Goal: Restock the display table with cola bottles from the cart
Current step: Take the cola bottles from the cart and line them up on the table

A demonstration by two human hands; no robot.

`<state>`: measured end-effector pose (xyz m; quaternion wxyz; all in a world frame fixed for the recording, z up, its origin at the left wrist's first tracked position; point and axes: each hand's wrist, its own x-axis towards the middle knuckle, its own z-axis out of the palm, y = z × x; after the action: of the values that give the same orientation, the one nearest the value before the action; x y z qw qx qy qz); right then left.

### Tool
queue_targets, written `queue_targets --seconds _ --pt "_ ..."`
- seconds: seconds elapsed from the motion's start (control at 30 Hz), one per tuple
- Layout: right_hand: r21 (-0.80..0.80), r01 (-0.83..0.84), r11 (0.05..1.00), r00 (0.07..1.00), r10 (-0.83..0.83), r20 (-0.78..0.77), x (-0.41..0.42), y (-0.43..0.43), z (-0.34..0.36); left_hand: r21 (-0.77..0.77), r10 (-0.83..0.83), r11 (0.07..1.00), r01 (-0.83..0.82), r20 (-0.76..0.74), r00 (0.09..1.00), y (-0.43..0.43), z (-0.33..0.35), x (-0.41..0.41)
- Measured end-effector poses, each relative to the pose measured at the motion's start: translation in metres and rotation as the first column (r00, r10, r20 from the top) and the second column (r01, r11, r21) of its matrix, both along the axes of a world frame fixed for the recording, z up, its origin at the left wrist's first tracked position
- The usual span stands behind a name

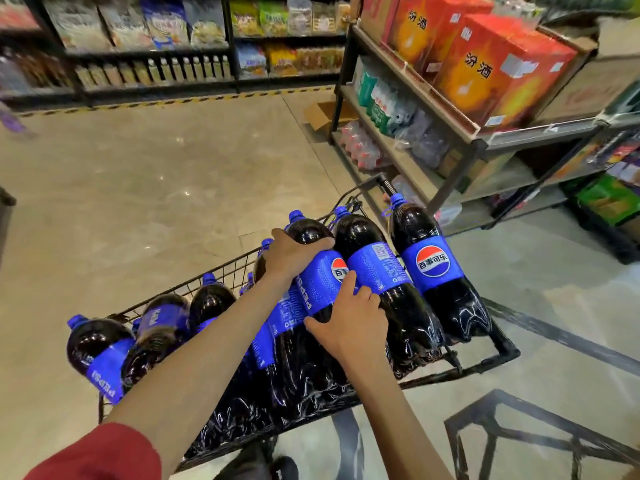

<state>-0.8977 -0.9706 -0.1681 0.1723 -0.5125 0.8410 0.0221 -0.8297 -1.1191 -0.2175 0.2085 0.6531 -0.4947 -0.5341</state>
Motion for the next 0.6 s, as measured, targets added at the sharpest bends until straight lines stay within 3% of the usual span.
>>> queue_targets --seconds 0.13,0.4,0.6 --pt "0.015 0.014 1.000 0.998 -0.015 0.060 -0.006 -0.004 0.000 -0.016 0.028 0.999 -0.028 -0.009 1.000 -0.002 -0.003 -0.002" --pt "0.016 0.060 0.998 0.962 -0.062 0.266 -0.026 -0.015 0.006 -0.126 0.066 0.987 -0.096 -0.225 0.972 0.009 0.005 -0.007" --pt "-0.062 0.086 0.994 0.858 -0.042 0.512 -0.052 -0.001 0.011 -0.236 0.047 0.962 -0.134 -0.341 0.939 0.023 0.003 -0.006"
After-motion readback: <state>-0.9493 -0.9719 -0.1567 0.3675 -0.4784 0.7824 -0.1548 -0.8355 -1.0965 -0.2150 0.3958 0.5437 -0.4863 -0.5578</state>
